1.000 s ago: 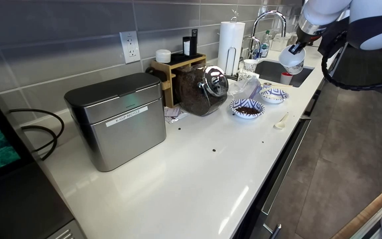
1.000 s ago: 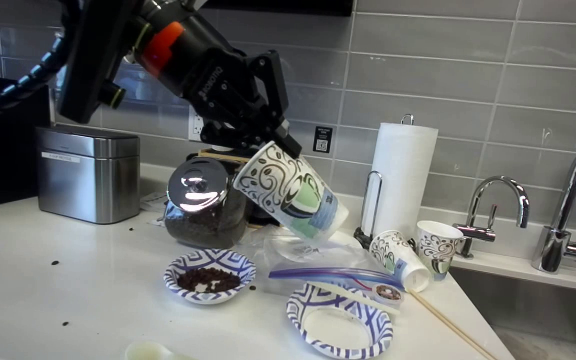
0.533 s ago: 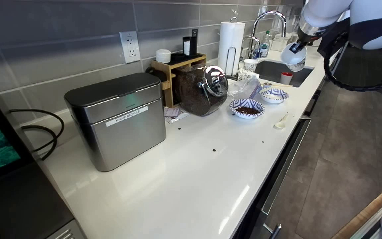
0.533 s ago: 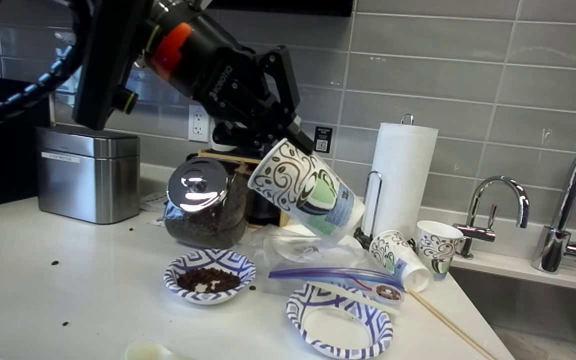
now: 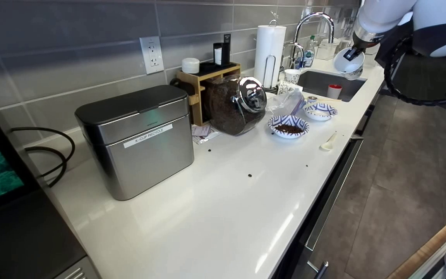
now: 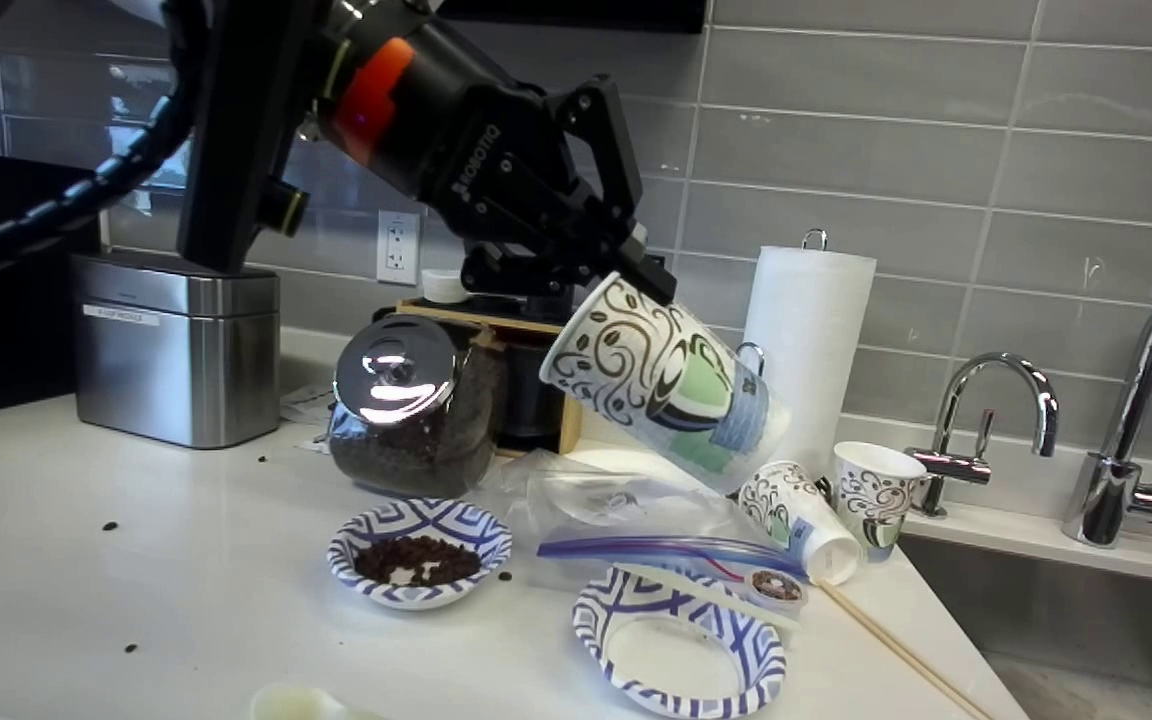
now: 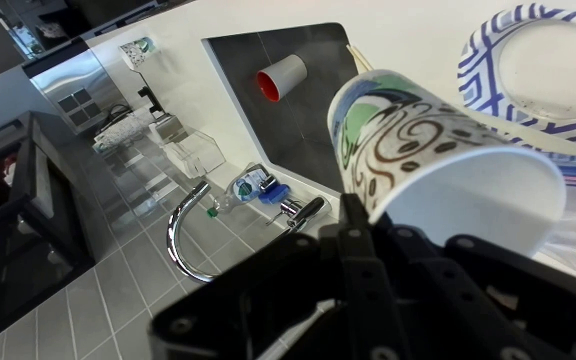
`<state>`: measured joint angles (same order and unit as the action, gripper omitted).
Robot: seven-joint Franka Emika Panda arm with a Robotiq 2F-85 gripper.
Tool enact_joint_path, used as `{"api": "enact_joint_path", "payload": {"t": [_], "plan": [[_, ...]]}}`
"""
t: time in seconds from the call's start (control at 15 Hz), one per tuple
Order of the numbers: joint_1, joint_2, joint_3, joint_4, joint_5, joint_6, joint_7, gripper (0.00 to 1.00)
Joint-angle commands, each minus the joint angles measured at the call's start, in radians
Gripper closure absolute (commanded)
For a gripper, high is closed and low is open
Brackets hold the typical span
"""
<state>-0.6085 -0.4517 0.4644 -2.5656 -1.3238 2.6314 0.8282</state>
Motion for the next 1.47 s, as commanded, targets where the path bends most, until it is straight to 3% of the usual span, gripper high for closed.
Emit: {"api": "enact_joint_path", "payload": {"t": [0.0, 0.33, 0.4, 0.47, 0.6, 0.73, 1.0, 1.4], "plan": [[-0.051, 0.023, 0.054, 0.027, -0.163, -0.031, 0.156, 0.99], [-0.085, 0.062, 0.128, 0.041, -0.358, -0.163, 0.343, 0.99], [0.136, 0.128, -0.051, 0.04, -0.42, -0.296, 0.353, 0.99], [0.166, 0.142, -0.073, 0.037, -0.449, -0.349, 0.367, 0.99], [0.306, 0.187, -0.194, 0.038, -0.49, -0.454, 0.382, 0.99], [0.401, 0.225, -0.284, 0.046, -0.509, -0.499, 0.404, 0.99], [0.505, 0.226, -0.392, 0.039, -0.49, -0.506, 0.383, 0.96], [0.524, 0.278, -0.397, 0.066, -0.514, -0.553, 0.41, 0.99]]}}
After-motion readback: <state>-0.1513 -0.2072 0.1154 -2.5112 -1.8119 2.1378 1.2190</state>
